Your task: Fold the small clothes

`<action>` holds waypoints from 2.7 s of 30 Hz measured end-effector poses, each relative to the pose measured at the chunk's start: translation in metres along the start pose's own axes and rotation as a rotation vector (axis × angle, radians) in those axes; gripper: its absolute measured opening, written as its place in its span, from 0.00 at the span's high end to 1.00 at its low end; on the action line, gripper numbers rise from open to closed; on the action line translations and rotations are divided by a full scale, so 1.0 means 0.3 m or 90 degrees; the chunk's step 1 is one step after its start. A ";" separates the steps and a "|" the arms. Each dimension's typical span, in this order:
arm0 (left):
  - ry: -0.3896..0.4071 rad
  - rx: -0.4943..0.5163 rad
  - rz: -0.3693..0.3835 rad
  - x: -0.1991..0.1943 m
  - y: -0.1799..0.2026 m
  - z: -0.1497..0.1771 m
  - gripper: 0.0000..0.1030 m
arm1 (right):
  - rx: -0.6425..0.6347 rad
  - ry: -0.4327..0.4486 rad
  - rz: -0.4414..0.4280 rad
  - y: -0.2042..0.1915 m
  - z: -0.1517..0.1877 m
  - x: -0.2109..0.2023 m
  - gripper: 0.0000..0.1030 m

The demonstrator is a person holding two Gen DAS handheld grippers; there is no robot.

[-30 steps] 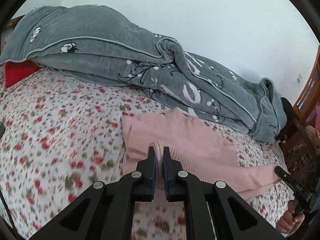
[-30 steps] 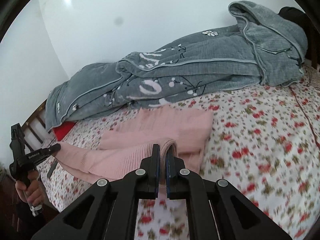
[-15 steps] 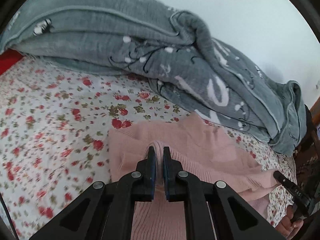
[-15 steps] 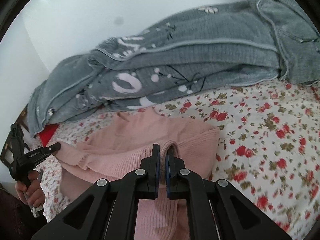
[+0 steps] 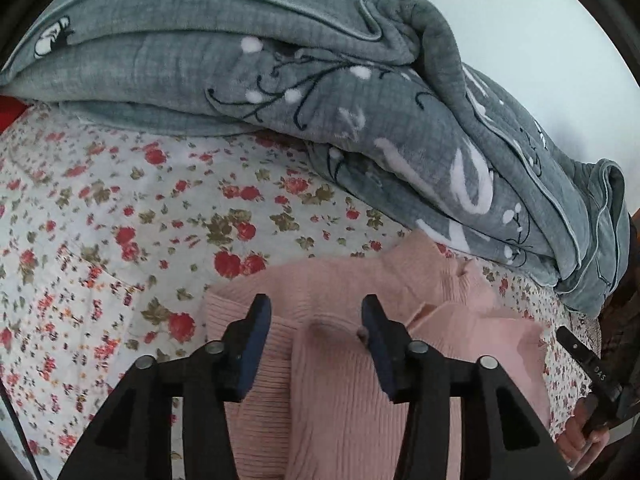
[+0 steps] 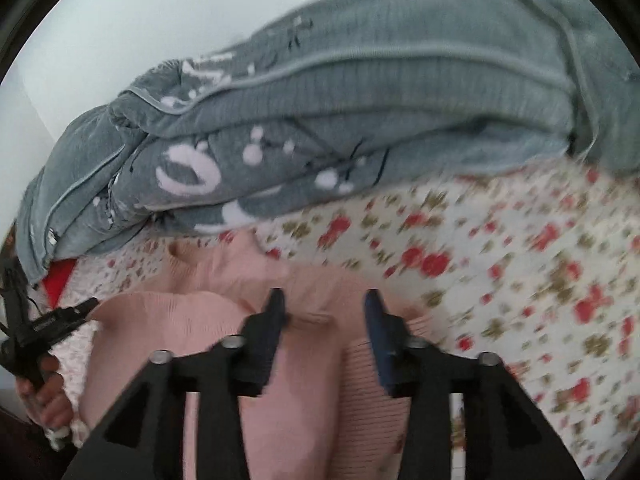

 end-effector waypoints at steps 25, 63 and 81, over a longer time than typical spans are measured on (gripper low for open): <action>-0.037 0.050 -0.054 0.120 0.043 -0.035 0.90 | -0.108 -0.043 0.035 -0.063 -0.003 0.153 0.95; 0.038 0.095 -0.061 0.007 -0.026 0.060 0.43 | -0.081 -0.016 0.130 -0.022 0.080 0.001 0.55; -0.062 0.005 0.098 0.113 -0.129 0.201 0.32 | 0.064 -0.112 -0.069 0.077 0.221 0.055 0.33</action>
Point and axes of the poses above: each gripper's, at about its wrist camera, not at the fingertips, and x roughly the way its jaws point, y to its right, z to its underside, the point moved 1 cm from there along x, roughly the way its jaws point, and after that the axes turned 13 degrees about -y, right-handed, at the moved point
